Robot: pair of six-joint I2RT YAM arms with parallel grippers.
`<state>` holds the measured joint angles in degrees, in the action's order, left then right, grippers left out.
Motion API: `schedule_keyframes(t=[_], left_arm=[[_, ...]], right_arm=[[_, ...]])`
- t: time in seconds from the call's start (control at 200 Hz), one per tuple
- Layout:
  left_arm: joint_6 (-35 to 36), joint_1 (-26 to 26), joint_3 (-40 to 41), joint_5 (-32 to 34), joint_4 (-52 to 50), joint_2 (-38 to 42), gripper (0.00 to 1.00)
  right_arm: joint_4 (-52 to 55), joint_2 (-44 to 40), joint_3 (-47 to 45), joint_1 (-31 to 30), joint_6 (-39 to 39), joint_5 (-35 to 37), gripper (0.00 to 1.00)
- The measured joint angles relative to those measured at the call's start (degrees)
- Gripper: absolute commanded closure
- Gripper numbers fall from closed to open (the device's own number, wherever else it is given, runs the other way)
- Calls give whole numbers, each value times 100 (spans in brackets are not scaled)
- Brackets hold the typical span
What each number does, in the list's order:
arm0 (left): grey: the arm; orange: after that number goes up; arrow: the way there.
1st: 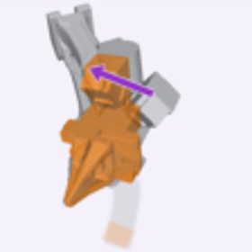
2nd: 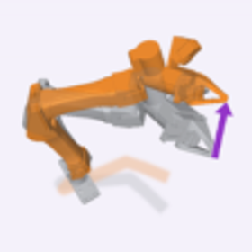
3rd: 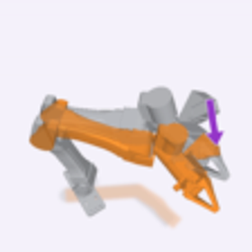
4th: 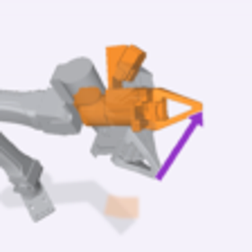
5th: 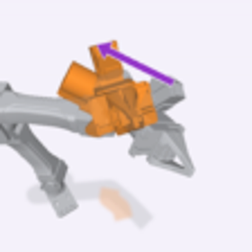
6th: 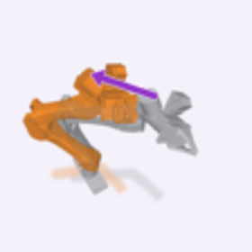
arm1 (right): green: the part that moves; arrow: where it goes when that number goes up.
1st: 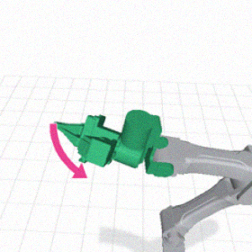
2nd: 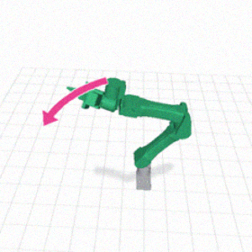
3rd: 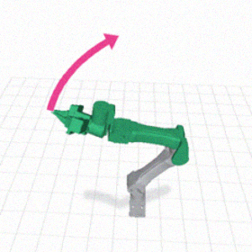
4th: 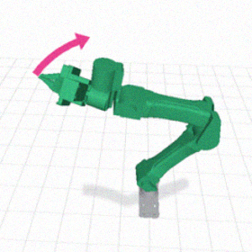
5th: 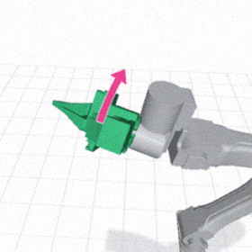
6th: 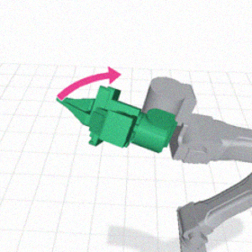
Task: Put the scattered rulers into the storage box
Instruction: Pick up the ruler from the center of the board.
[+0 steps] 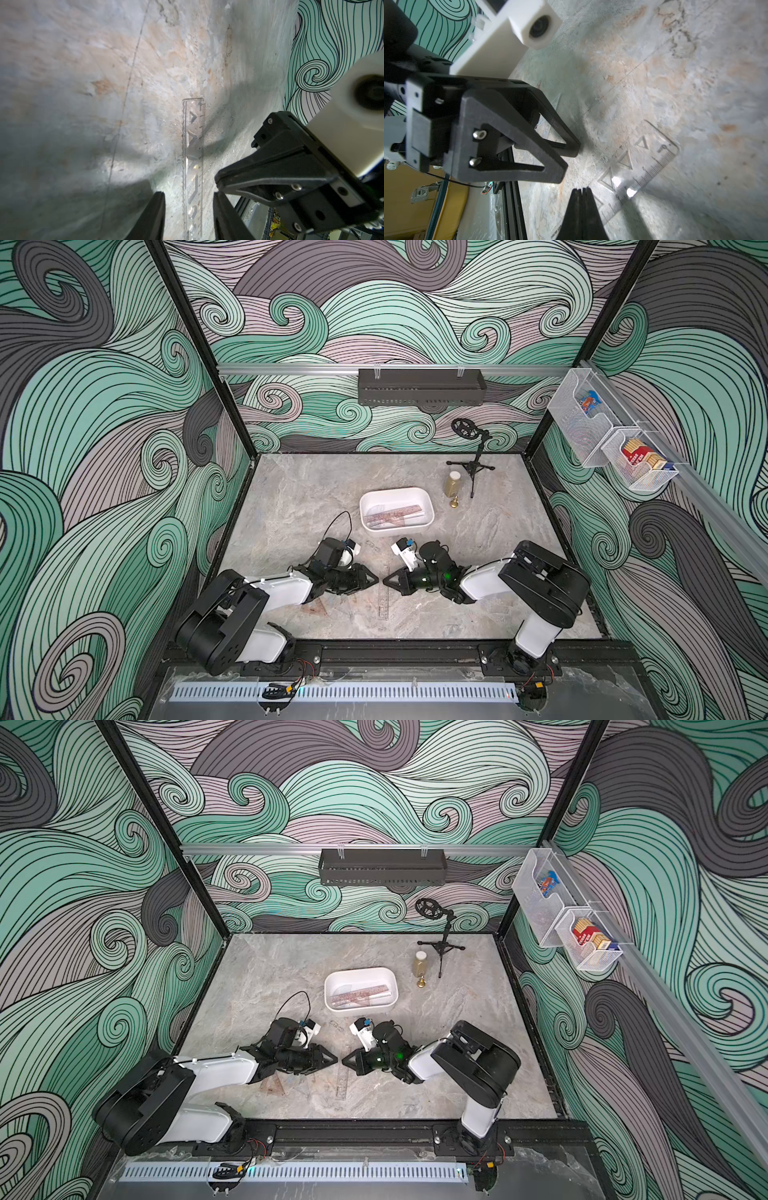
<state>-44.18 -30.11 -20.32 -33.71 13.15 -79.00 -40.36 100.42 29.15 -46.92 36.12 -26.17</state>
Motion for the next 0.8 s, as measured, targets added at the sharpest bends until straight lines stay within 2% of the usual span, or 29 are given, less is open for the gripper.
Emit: schedule_keyframes(t=[0.14,0.345,0.8], left_arm=[[0,0,-44,-46,17,-122,57],[0,4,-94,-234,260,-380,56],[-33,-107,-125,-551,960,-844,56]], right_arm=[[7,201,-129,0,-15,4,100],[-575,321,-396,15,-42,-55,100],[-1036,511,-470,61,-44,-142,100]])
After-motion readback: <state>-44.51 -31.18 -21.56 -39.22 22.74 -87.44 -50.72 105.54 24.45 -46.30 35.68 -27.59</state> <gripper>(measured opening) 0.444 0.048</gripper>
